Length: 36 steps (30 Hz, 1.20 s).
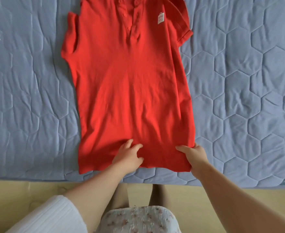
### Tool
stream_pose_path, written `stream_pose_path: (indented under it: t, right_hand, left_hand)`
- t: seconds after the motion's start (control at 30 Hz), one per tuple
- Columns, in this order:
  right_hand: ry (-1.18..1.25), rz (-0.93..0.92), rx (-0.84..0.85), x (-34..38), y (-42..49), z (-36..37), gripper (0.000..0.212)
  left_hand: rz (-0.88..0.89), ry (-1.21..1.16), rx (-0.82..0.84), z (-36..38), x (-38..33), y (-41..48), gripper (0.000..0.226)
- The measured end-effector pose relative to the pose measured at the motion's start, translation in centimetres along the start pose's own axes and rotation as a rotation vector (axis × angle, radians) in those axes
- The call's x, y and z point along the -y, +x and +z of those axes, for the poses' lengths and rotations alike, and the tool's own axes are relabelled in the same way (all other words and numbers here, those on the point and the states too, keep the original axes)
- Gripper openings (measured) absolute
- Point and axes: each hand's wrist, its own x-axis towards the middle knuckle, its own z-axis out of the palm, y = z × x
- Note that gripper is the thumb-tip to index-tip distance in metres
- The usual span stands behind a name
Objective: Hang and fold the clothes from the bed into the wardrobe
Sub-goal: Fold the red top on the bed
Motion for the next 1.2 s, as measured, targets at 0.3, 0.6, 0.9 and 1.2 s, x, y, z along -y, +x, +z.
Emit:
stream_pose_path:
  t: [0.3, 0.6, 0.9, 1.2]
  right_hand:
    - [0.048, 0.058, 0.008, 1.2, -0.2, -4.5, 0.037]
    - [-0.544, -0.096, -0.555, 2.8, -0.6, -3.7, 0.022]
    - [-0.584, -0.379, -0.033, 10.4, -0.9, 7.4, 0.009]
    - [-0.717, -0.665, 0.061, 20.6, 3.7, 20.6, 0.025]
  left_hand:
    - [-0.089, 0.094, 0.138, -2.4, -1.1, -0.2, 0.046]
    - [-0.129, 0.041, 0.135, -2.6, -1.9, 0.1, 0.047]
    - [-0.112, -0.501, -0.381, -9.6, -0.7, 2.6, 0.020]
    - [-0.369, -1.007, -1.193, -24.3, 3.7, 8.9, 0.025]
